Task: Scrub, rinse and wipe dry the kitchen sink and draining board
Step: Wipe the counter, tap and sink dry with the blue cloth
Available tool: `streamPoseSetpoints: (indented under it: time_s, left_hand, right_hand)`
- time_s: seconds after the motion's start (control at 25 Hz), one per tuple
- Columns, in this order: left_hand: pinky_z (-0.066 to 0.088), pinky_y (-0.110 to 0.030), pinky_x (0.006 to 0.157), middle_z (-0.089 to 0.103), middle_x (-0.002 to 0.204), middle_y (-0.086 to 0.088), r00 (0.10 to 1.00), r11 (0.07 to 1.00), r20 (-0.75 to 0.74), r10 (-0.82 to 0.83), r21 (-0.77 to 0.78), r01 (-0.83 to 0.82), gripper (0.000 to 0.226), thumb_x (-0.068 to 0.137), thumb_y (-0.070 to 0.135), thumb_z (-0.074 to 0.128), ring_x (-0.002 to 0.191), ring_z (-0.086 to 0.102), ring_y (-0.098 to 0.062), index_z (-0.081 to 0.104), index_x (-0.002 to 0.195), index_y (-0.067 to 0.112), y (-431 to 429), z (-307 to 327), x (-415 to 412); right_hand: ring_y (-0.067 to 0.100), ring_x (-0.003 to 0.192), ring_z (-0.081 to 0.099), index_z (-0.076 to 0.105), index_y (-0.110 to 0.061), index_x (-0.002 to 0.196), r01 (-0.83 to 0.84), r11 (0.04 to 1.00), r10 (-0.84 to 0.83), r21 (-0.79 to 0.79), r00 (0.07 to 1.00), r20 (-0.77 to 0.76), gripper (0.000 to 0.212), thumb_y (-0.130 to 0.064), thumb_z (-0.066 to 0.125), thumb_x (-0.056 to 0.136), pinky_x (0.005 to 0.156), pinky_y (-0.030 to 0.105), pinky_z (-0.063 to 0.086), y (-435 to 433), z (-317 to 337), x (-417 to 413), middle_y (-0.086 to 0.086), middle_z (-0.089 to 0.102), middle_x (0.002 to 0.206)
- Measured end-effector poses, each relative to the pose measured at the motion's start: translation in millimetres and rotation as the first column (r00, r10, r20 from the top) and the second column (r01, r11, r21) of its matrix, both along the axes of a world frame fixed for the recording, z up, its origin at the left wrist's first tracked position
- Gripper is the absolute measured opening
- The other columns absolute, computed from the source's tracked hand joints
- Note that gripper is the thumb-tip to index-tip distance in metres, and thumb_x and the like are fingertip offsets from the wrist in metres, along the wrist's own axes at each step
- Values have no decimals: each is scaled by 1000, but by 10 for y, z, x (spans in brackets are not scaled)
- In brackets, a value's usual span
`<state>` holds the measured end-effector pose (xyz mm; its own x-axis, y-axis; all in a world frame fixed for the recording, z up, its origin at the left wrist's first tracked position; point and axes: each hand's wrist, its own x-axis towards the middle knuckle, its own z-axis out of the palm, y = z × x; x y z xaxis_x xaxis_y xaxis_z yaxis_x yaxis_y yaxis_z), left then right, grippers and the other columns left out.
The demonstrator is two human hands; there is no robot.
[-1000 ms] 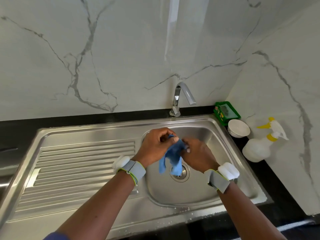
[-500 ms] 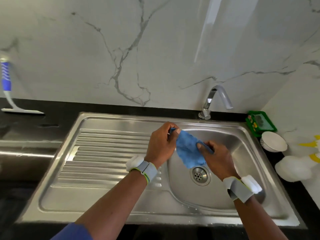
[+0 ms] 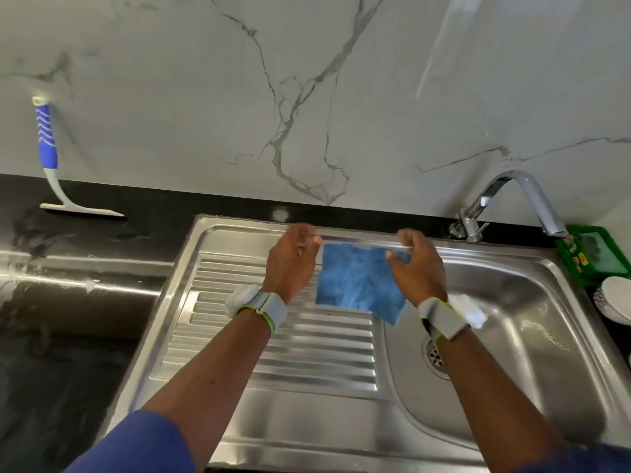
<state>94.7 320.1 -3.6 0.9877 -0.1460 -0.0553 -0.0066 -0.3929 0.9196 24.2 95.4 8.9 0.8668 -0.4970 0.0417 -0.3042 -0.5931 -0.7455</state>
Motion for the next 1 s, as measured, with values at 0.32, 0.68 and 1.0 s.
streamPoseSetpoints:
  time_s: [0.32, 0.68, 1.0]
  left_hand:
    - [52, -39, 98, 61, 123, 4, 974, 970, 190, -126, 229, 81, 19, 101, 32, 59, 116, 59, -19, 65, 118, 26, 638, -512, 645]
    - [40, -53, 103, 53, 138, -3, 937, 851, 349, -27, 499, -161, 17, 100, 34, 58, 129, 48, -28, 68, 112, 26, 1620, -740, 1158]
    - [31, -52, 105, 50, 140, -8, 879, 747, 470, -82, 613, -257, 40, 99, 44, 47, 134, 43, -33, 64, 125, 19, 2093, -934, 1411]
  right_hand:
    - [37, 153, 4, 23, -3, 155, -114, 910, -85, -400, 890, -448, 84, -62, 38, 97, 123, 51, 11, 642, -1038, 620, 21, 10, 165]
    - [52, 148, 10, 20, 2, 155, 38, 827, -296, -561, 877, -378, 98, -69, 24, 87, 120, 63, 10, 1277, -1377, 1079, 35, 13, 160]
    - [31, 148, 30, 28, -21, 157, -29, 948, -19, -317, 989, -148, 62, -49, 19, 102, 120, 46, 27, 1087, -1317, 635, 11, 31, 161]
